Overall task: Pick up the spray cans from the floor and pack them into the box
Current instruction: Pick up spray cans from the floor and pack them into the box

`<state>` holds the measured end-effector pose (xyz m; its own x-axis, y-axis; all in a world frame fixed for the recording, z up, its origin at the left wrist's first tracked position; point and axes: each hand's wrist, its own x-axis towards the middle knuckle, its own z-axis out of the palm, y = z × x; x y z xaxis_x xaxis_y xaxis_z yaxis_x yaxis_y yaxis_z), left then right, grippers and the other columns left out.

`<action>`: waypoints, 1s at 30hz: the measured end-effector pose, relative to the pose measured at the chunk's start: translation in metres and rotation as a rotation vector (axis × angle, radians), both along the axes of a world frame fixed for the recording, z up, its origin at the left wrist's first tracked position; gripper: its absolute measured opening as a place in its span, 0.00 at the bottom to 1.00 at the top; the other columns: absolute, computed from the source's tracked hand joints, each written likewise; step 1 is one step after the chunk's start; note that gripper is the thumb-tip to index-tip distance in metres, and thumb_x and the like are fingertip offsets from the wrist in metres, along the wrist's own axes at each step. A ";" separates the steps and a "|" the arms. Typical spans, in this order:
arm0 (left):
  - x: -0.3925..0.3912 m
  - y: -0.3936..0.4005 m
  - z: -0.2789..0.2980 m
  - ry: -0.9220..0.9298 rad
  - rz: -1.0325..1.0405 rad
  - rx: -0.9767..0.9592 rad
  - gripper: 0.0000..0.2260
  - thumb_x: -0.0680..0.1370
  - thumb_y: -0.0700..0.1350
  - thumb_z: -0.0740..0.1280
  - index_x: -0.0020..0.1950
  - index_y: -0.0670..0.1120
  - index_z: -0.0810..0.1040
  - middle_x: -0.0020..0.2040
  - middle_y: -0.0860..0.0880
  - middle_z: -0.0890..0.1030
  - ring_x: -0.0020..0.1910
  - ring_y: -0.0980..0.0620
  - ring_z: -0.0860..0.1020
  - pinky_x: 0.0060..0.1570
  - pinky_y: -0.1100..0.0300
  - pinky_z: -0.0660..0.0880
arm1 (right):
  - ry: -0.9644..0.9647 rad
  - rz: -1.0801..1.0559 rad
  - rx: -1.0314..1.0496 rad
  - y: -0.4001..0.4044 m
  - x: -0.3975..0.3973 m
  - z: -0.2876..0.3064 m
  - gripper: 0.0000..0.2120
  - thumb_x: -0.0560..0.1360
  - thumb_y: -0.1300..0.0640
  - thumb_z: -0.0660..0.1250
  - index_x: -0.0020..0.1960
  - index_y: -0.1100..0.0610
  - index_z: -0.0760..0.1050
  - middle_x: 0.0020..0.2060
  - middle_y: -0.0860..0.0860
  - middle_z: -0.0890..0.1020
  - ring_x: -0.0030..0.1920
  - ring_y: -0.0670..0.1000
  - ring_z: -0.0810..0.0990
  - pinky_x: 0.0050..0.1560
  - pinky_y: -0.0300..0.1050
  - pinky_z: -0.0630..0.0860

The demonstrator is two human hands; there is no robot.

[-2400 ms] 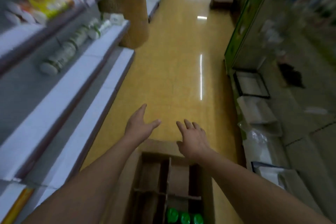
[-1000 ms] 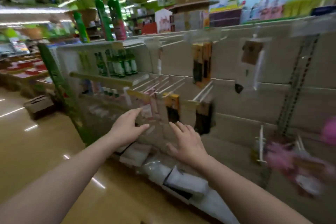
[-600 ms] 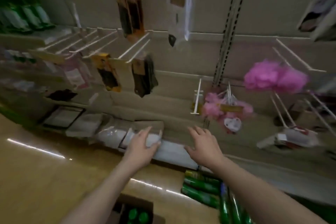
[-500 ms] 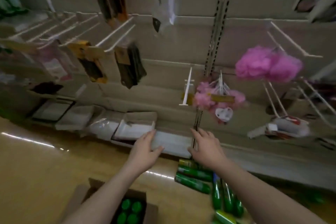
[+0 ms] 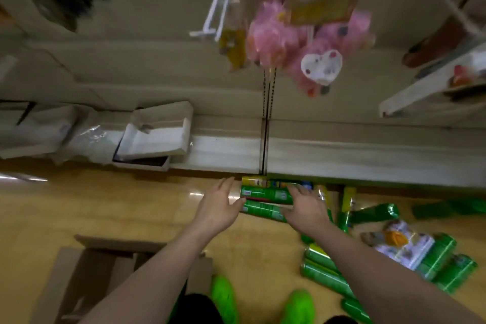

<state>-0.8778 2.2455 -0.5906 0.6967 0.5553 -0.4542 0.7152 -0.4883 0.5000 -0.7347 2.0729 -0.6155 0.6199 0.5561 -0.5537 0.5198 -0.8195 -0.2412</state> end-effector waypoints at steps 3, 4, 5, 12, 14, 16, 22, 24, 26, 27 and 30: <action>0.007 0.000 -0.079 0.032 -0.038 0.028 0.30 0.79 0.55 0.67 0.79 0.49 0.62 0.77 0.48 0.66 0.75 0.47 0.63 0.72 0.55 0.63 | 0.039 -0.004 -0.022 0.003 0.003 -0.088 0.36 0.77 0.43 0.65 0.80 0.49 0.55 0.77 0.53 0.63 0.74 0.59 0.64 0.71 0.57 0.64; 0.011 0.000 -0.105 0.045 -0.055 0.034 0.29 0.79 0.54 0.66 0.78 0.50 0.62 0.76 0.48 0.67 0.75 0.47 0.63 0.72 0.55 0.62 | 0.051 -0.013 -0.032 0.006 0.004 -0.117 0.36 0.76 0.43 0.66 0.80 0.49 0.55 0.77 0.54 0.63 0.74 0.59 0.64 0.71 0.59 0.65; 0.015 0.001 -0.131 0.053 -0.072 0.040 0.29 0.79 0.54 0.66 0.78 0.51 0.62 0.76 0.48 0.67 0.75 0.47 0.63 0.71 0.54 0.62 | 0.056 -0.016 -0.040 0.008 0.005 -0.145 0.37 0.76 0.43 0.66 0.80 0.49 0.56 0.77 0.54 0.63 0.73 0.60 0.65 0.71 0.61 0.66; 0.051 0.018 -0.303 0.096 -0.153 0.069 0.27 0.76 0.52 0.70 0.73 0.49 0.69 0.69 0.46 0.74 0.68 0.45 0.70 0.68 0.51 0.69 | 0.018 0.056 -0.071 0.031 0.012 -0.322 0.34 0.74 0.44 0.69 0.75 0.51 0.62 0.70 0.54 0.70 0.69 0.59 0.70 0.64 0.58 0.70; 0.061 0.026 -0.345 0.092 -0.171 0.077 0.27 0.74 0.54 0.70 0.72 0.50 0.70 0.67 0.47 0.75 0.66 0.44 0.72 0.65 0.47 0.73 | 0.011 0.082 -0.077 0.037 0.014 -0.362 0.33 0.73 0.45 0.70 0.75 0.51 0.63 0.70 0.54 0.71 0.69 0.58 0.69 0.65 0.59 0.69; 0.069 0.032 -0.379 0.084 -0.204 0.100 0.28 0.73 0.54 0.70 0.71 0.49 0.70 0.66 0.47 0.74 0.66 0.44 0.72 0.63 0.45 0.73 | 0.016 0.100 -0.079 0.043 0.014 -0.396 0.34 0.72 0.47 0.71 0.75 0.51 0.63 0.70 0.55 0.70 0.70 0.59 0.68 0.68 0.62 0.68; 0.086 0.036 -0.445 0.111 -0.380 0.162 0.29 0.74 0.52 0.70 0.73 0.46 0.69 0.68 0.45 0.74 0.66 0.43 0.71 0.65 0.49 0.72 | -0.105 0.190 -0.092 0.053 0.002 -0.458 0.33 0.72 0.49 0.70 0.74 0.52 0.62 0.66 0.55 0.73 0.68 0.58 0.69 0.69 0.61 0.64; 0.088 0.036 -0.460 0.113 -0.437 0.203 0.29 0.74 0.52 0.70 0.73 0.46 0.69 0.70 0.46 0.73 0.67 0.44 0.71 0.66 0.50 0.70 | -0.135 0.192 -0.091 0.054 -0.003 -0.467 0.31 0.72 0.50 0.70 0.73 0.52 0.64 0.65 0.56 0.72 0.66 0.58 0.70 0.68 0.59 0.65; 0.092 0.036 -0.471 0.106 -0.488 0.272 0.30 0.74 0.52 0.69 0.74 0.48 0.67 0.71 0.47 0.72 0.69 0.45 0.69 0.69 0.48 0.68 | -0.160 0.182 -0.091 0.054 -0.005 -0.474 0.32 0.72 0.51 0.70 0.73 0.52 0.64 0.64 0.57 0.71 0.65 0.59 0.69 0.67 0.59 0.65; 0.094 0.036 -0.476 0.097 -0.509 0.297 0.30 0.74 0.52 0.68 0.75 0.48 0.67 0.72 0.47 0.72 0.70 0.45 0.69 0.69 0.47 0.67 | -0.170 0.184 -0.093 0.053 -0.006 -0.477 0.32 0.72 0.52 0.70 0.73 0.53 0.63 0.64 0.57 0.71 0.64 0.59 0.69 0.66 0.59 0.65; 0.100 0.037 -0.484 0.102 -0.569 0.327 0.29 0.75 0.51 0.68 0.75 0.48 0.67 0.72 0.47 0.71 0.71 0.45 0.68 0.69 0.45 0.67 | -0.173 0.200 -0.090 0.049 -0.011 -0.483 0.29 0.71 0.54 0.71 0.69 0.53 0.66 0.61 0.58 0.70 0.62 0.59 0.68 0.63 0.58 0.67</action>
<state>-0.7778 2.2828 -1.0746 0.8845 0.2335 -0.4040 0.3365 -0.9189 0.2056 -0.7461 2.1216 -1.0988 0.5921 0.6304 -0.5021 0.7005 -0.7105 -0.0660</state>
